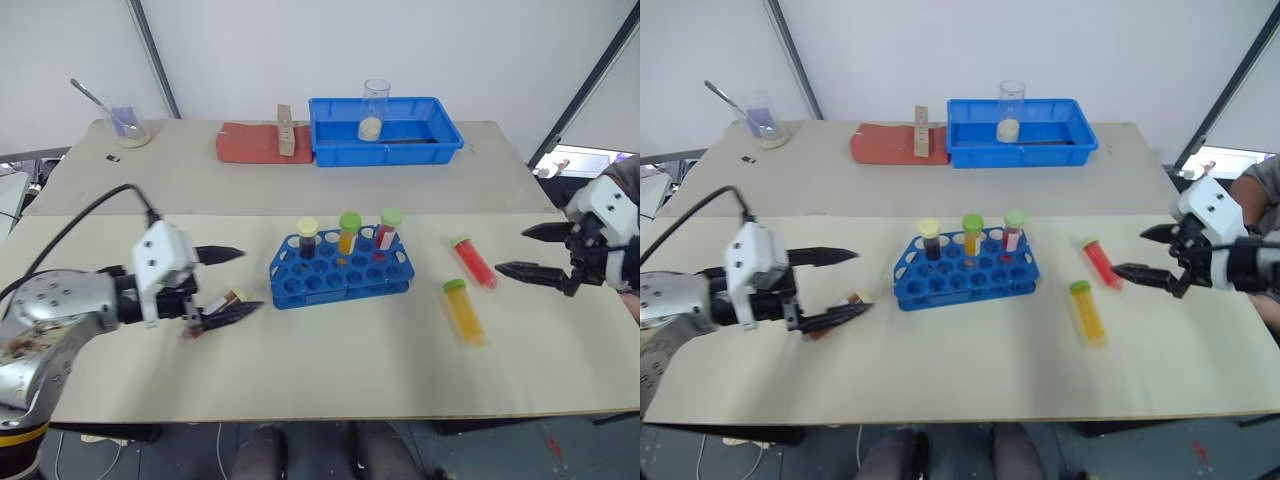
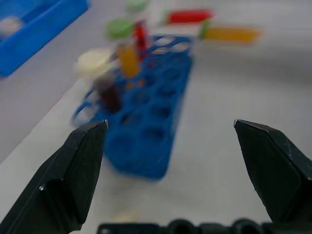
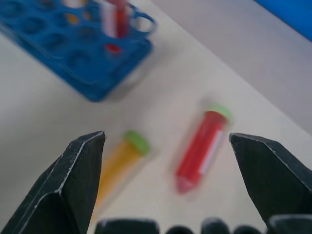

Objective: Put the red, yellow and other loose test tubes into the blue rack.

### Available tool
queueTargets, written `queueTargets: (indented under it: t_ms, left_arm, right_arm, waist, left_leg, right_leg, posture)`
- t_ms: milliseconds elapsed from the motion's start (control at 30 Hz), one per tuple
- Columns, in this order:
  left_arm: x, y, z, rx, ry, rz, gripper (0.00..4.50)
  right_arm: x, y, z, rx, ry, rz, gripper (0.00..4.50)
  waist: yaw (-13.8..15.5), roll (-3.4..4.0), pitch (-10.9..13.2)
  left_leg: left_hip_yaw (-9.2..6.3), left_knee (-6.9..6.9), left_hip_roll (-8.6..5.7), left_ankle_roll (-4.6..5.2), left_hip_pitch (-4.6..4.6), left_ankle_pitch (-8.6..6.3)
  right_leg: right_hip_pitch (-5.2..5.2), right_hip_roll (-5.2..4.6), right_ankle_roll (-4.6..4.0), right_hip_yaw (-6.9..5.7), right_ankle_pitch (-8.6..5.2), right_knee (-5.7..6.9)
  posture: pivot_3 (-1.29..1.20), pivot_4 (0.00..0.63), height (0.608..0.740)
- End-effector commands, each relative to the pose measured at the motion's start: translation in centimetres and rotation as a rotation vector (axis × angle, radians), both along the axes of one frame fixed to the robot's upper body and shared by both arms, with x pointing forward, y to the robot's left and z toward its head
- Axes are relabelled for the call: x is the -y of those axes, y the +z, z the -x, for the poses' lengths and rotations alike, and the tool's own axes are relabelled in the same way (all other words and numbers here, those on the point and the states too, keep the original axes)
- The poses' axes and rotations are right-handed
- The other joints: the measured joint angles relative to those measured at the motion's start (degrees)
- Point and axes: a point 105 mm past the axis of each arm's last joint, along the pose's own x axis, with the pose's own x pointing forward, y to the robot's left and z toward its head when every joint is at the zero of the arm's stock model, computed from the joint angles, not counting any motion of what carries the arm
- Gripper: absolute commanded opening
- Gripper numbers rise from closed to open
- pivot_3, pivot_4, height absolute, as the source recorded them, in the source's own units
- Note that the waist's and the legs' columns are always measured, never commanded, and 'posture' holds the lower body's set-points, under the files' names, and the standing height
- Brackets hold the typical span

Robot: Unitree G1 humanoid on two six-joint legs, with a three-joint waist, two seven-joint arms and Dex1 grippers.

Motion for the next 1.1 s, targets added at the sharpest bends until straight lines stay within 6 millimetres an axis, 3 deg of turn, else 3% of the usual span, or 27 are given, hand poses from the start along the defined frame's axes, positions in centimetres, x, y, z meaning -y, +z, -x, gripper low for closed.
queueTargets:
  t_ms: [33,333,667,1000,1100]
  left_arm:
    - [2.3,0.5,0.8,0.022,-0.127,0.0,4.45]
    - [4.3,0.4,0.0,0.081,-0.19,0.017,4.45]
    - [4.8,0.1,0.3,0.089,-0.202,0.02,4.45]
    - [5.1,-0.4,0.9,0.064,-0.239,0.013,4.5]
    - [5.0,-0.6,0.8,0.058,-0.238,0.011,4.5]
  right_arm:
    - [-0.2,-0.6,-1.9,-0.072,-0.061,0.008,4.5]
    - [0.5,-3.8,-8.2,-0.22,-0.281,0.057,4.5]
    - [1.0,-6.6,-9.8,-0.31,-0.353,0.085,4.5]
    - [0.6,-7.5,-9.6,-0.361,-0.339,0.073,1.24]
    - [0.6,-7.0,-9.8,-0.339,-0.359,0.027,1.04]
  waist:
    - [-0.3,-0.01,0.0]
    - [-0.7,-0.03,0.0]
    - [-0.5,-0.02,0.0]
    - [-0.8,-0.01,0.0]
    - [-0.8,-0.01,0.0]
  left_leg:
    - [-0.02,-0.05,0.0,0.0,-0.03,0.0]
    - [-0.05,0.01,-0.08,0.03,-0.18,0.01]
    - [-0.15,0.01,-0.19,0.09,-0.48,-0.02]
    - [-0.15,0.02,-0.2,0.06,-0.36,-0.01]
    - [-0.16,0.03,-0.2,0.05,-0.32,0.0]
  right_leg:
    - [-0.04,0.04,0.0,0.02,0.0,-0.01]
    - [-0.06,0.08,0.2,0.17,0.16,-0.12]
    - [-0.16,0.03,0.22,0.18,0.51,-0.28]
    - [-0.11,0.04,0.24,0.19,0.52,-0.16]
    - [-0.08,0.04,0.27,0.19,0.51,-0.13]
  posture:
    - [0.0,0.15,0.74]
    - [0.0,0.15,0.74]
    - [0.0,0.15,0.74]
    - [0.0,0.15,0.74]
    - [0.0,0.15,0.74]
